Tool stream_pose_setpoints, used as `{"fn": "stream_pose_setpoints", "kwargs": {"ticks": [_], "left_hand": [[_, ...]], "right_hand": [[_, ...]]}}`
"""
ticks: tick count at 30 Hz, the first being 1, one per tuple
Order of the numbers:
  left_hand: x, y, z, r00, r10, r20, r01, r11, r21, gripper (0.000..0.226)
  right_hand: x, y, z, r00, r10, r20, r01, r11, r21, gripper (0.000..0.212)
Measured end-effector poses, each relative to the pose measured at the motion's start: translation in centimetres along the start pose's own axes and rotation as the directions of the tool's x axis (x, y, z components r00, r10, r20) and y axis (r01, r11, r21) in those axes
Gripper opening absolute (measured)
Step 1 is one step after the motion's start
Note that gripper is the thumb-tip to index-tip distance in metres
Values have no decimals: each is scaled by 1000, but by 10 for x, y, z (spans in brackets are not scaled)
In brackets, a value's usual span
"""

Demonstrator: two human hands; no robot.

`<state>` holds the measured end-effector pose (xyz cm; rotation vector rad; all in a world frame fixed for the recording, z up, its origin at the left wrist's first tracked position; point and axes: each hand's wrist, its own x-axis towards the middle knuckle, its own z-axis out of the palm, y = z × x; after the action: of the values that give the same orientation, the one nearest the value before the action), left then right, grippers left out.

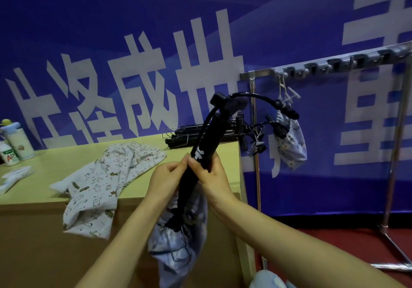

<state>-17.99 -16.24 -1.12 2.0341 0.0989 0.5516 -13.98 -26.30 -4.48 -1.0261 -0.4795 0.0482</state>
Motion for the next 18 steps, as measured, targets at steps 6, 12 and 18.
{"fn": "stream_pose_setpoints", "kwargs": {"ticks": [6, 12, 18], "left_hand": [[-1, -14, -3, 992, 52, 117, -25, 974, -224, 16], [-3, -13, 6, 995, 94, -15, -95, 992, -88, 26], [5, -15, -6, 980, 148, -134, -155, 987, -39, 26]], "right_hand": [[7, -8, 2, 999, -5, 51, 8, 998, -57, 25], [10, -14, 5, 998, -14, 56, 19, 996, -87, 16], [-17, 14, -18, 994, -111, -10, 81, 777, -624, 12]]}}
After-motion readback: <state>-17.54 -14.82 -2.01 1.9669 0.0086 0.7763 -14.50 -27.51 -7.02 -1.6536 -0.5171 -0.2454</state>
